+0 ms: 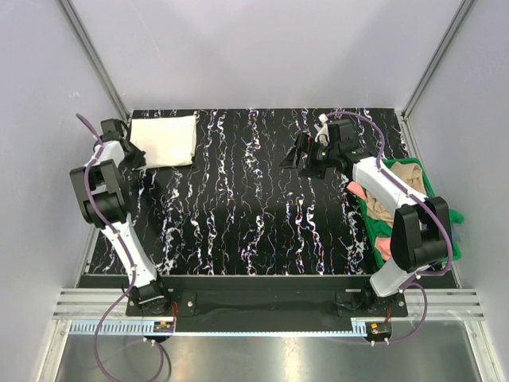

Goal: Fold and stack the t-shirts
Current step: Neatly place the folded tshirt to the corner

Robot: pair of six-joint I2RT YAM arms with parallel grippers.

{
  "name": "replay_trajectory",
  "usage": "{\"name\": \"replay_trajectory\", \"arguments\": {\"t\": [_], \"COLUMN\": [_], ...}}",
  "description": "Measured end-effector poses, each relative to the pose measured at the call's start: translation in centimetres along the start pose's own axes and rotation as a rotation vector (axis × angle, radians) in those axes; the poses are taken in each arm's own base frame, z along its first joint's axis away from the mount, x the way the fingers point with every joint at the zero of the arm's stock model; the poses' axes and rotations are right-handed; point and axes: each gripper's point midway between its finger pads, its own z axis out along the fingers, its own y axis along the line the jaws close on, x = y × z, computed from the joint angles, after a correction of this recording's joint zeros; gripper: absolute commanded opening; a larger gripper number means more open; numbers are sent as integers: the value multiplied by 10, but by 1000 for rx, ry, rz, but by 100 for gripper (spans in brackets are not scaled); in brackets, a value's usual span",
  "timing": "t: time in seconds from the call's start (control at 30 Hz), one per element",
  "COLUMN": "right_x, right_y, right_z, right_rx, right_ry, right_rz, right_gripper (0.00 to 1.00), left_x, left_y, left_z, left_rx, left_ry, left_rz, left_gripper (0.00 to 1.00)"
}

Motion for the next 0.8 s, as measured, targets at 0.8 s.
{"name": "replay_trajectory", "arguments": {"t": [0.8], "right_x": [-6], "right_y": [7], "right_z": [-3], "right_rx": [-10], "right_ry": [-17], "right_rz": [8], "right_gripper": [100], "left_x": [-35], "left_y": [18], "left_z": [24], "left_rx": [-53], "left_ry": [-36], "left_rz": [-23], "left_gripper": [0]}}
